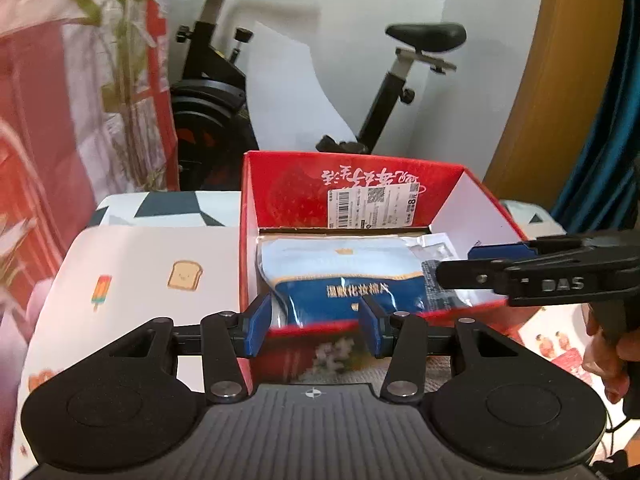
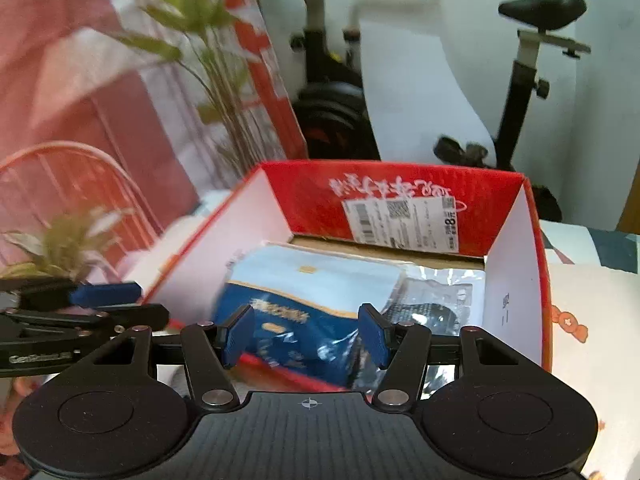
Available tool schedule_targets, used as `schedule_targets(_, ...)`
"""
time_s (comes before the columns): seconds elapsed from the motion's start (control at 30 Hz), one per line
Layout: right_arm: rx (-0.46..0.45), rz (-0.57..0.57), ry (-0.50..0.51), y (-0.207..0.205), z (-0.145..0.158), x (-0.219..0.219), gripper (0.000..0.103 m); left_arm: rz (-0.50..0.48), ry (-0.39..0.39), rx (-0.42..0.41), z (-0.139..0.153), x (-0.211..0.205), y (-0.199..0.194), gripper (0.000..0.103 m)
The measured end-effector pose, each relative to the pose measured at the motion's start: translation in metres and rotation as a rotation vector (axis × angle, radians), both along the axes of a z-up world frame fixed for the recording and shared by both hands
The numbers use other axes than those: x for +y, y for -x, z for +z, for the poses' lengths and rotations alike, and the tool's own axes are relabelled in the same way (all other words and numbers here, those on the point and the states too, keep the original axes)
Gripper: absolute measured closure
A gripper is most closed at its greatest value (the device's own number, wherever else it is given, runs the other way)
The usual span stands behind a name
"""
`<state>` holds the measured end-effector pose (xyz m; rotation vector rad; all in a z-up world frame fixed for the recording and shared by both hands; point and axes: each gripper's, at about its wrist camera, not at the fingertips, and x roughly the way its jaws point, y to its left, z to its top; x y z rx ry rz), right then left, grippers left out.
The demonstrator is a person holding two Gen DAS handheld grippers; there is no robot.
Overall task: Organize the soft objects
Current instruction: 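Open the left tool to drop the cotton-pad bag and withdraw, then grasp the black item with the left tool while the right tool grips its other end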
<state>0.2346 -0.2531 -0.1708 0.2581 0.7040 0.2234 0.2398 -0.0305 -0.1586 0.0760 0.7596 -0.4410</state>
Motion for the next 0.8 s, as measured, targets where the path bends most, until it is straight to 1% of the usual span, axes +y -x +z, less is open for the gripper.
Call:
schedule_targets(0.07, -0.034, -0.001, -0.007, 0.019, 0.003, 0.0, 0.049, 0.015, 0.029, -0.004, -0.002, 0.005, 0.011, 0.053)
schedule_targets(0.13, -0.045, -0.003, -0.011, 0.032, 0.002, -0.001, 0.049, 0.019, 0.051, 0.006, -0.006, 0.008, 0.02, 0.053)
schedule_targets(0.3, -0.041, 0.006, 0.012, 0.061, -0.004, -0.002, 0.049, 0.012, 0.04, 0.053, -0.023, 0.009, 0.034, 0.053)
schedule_targets(0.43, 0.001, 0.011, -0.005, 0.077, -0.015, -0.003, 0.05, -0.007, 0.041, 0.102, -0.039, 0.008, 0.041, 0.053)
schedule_targets(0.57, 0.056, 0.038, -0.011, 0.086, -0.032, 0.002, 0.051, 0.001, 0.038, 0.142, -0.056, 0.012, 0.048, 0.054)
schedule_targets(0.8, 0.097, 0.068, 0.077, 0.095, -0.056, 0.012, 0.051, 0.007, 0.037, 0.174, -0.067, 0.011, 0.048, 0.054)
